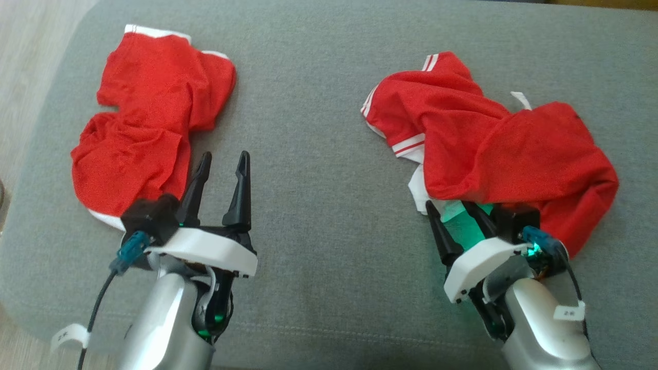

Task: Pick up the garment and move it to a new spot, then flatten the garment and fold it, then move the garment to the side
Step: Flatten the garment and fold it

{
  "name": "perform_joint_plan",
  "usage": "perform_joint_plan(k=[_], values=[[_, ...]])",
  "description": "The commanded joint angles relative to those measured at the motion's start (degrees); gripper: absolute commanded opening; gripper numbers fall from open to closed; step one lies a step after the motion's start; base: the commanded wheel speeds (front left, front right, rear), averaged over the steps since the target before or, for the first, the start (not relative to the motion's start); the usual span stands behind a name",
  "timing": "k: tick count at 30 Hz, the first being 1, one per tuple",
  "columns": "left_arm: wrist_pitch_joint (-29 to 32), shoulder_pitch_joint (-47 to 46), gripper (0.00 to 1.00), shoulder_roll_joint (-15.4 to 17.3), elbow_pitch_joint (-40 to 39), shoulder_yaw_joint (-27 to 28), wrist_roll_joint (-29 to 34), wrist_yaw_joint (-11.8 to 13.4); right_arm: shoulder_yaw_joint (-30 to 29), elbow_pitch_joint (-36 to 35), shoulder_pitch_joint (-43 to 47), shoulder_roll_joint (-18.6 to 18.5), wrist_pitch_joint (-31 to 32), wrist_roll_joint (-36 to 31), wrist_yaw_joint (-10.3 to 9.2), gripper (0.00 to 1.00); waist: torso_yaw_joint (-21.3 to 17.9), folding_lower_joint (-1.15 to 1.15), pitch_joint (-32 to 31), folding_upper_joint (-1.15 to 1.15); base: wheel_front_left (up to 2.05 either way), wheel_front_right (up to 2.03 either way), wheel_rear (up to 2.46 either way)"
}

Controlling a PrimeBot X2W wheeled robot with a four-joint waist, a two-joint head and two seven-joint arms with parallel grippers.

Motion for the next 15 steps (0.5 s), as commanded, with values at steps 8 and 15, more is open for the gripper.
perform_joint_plan(k=[8,15], values=[[-0.3,-3.0,1.00,0.5,-1.7,1.0,-0.8,0.4,2.3,5.7,-5.3,0.2,0.1,0.0,0.44,0.00,1.7,0.00,1.3,0.00,0.00,0.00,0.00],[-0.3,-2.5,1.00,0.4,-0.9,1.1,-1.2,0.8,9.9,4.6,-6.7,0.2,-1.5,4.9,0.44,0.00,1.9,0.00,-1.5,0.00,0.00,0.00,0.00]])
